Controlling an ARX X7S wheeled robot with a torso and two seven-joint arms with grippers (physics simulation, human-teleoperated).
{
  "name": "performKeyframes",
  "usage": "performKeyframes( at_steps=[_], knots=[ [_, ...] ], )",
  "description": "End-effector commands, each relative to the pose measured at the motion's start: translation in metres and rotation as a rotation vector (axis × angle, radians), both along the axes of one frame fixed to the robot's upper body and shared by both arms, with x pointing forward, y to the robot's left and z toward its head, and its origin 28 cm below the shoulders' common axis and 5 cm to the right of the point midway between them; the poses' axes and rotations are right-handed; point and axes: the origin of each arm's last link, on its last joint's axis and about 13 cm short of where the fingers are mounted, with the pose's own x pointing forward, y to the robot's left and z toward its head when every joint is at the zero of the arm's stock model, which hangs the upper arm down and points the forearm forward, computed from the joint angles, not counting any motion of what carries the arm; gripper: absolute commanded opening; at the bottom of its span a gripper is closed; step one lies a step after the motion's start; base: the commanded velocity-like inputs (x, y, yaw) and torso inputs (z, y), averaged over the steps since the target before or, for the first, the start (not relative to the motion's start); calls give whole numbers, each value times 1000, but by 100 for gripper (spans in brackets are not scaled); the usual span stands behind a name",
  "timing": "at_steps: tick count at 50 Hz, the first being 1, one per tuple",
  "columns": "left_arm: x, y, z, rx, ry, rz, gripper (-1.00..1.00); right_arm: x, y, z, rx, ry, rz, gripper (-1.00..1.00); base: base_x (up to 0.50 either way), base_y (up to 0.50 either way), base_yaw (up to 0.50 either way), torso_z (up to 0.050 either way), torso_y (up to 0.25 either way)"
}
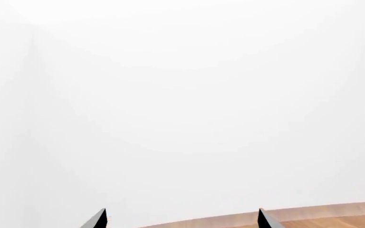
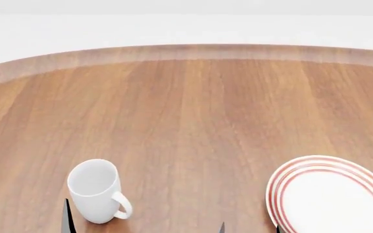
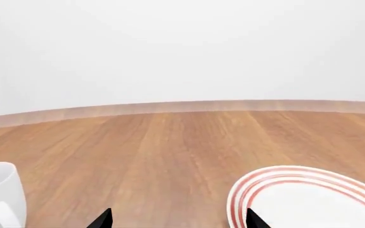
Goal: Pick up the red mug and put it on the plate
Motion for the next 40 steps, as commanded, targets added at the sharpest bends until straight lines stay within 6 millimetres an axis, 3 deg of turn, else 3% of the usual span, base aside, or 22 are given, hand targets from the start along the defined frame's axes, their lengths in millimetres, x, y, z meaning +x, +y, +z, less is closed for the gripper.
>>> performKeyframes(
  at_steps=[1, 12, 25, 40],
  knots=[
    [0, 0, 0, -1, 0, 3, 100, -1, 0, 0, -1, -2, 6, 100, 0, 0, 0, 0, 0],
    [0, 0, 0, -5, -9, 2, 100, -8, 0, 5, 2, -47, -8, 100, 0, 0, 0, 0, 0],
    [0, 0, 0, -9, -10, 0, 100, -46, 7, 41, -59, -59, 47, 100, 0, 0, 0, 0, 0],
    [0, 0, 0, -12, -5, -8, 100, -85, -5, 51, -200, -30, 71, 100, 0, 0, 0, 0, 0]
  ],
)
